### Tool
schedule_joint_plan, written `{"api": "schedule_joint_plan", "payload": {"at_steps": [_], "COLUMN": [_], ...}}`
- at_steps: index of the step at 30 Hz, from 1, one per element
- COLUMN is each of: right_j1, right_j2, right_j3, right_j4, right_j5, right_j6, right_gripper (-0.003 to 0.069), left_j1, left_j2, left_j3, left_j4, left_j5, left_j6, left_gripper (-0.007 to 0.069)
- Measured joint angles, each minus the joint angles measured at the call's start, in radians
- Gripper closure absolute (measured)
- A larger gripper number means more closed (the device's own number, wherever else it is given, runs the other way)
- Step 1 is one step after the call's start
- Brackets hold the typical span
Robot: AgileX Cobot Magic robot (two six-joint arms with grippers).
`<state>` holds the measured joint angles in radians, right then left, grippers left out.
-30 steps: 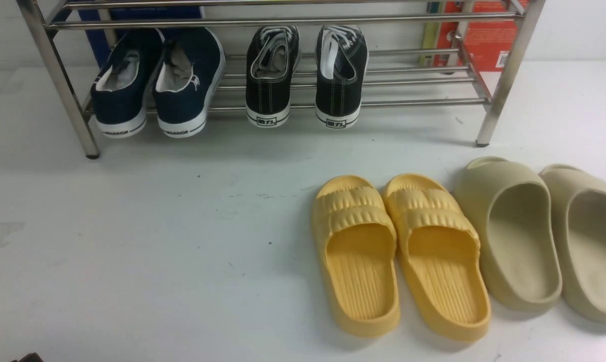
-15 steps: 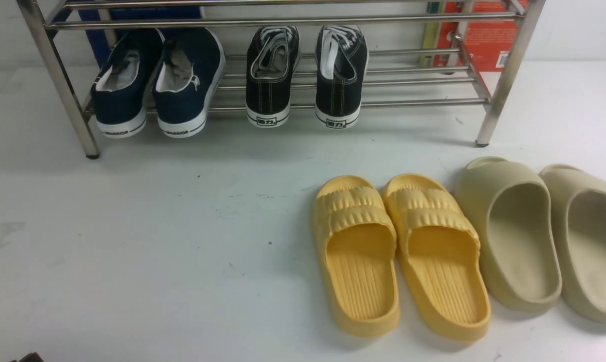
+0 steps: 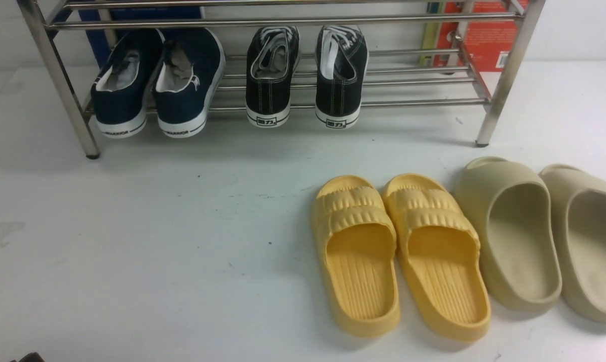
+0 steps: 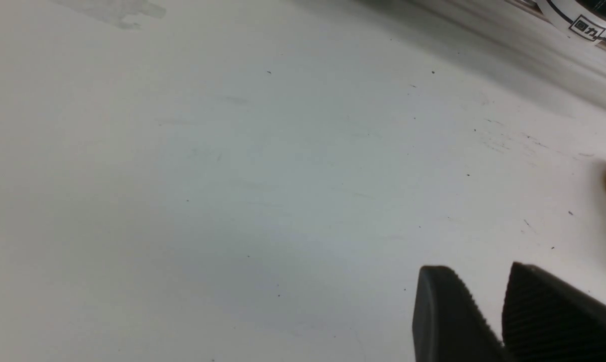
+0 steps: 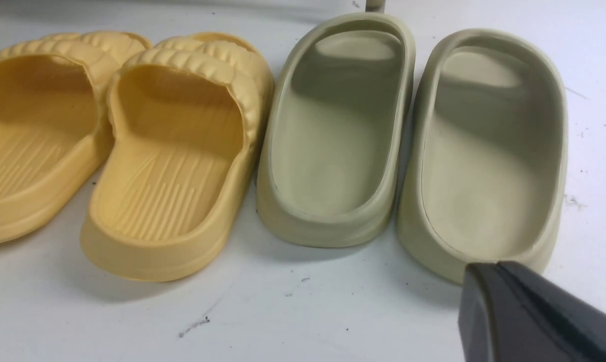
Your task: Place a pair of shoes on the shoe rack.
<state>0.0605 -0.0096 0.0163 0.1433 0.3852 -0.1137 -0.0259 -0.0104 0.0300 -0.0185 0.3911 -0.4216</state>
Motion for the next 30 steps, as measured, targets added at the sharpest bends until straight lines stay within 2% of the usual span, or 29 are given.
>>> {"api": "schedule_joint_plan", "payload": {"at_steps": [30], "right_j1": [0.000], "right_j2": [0.000], "right_j3": [0.000], "right_j4": [0.000], "right_j5": [0.001], "right_j6": [0.000], "right_gripper": [0.0622], "left_j1": [0.000], "left_j2": [0.000], "left_j3": [0.000], "left_j4": [0.000], "left_j5": [0.000], "left_j6": [0.000], "left_gripper": [0.0397]}}
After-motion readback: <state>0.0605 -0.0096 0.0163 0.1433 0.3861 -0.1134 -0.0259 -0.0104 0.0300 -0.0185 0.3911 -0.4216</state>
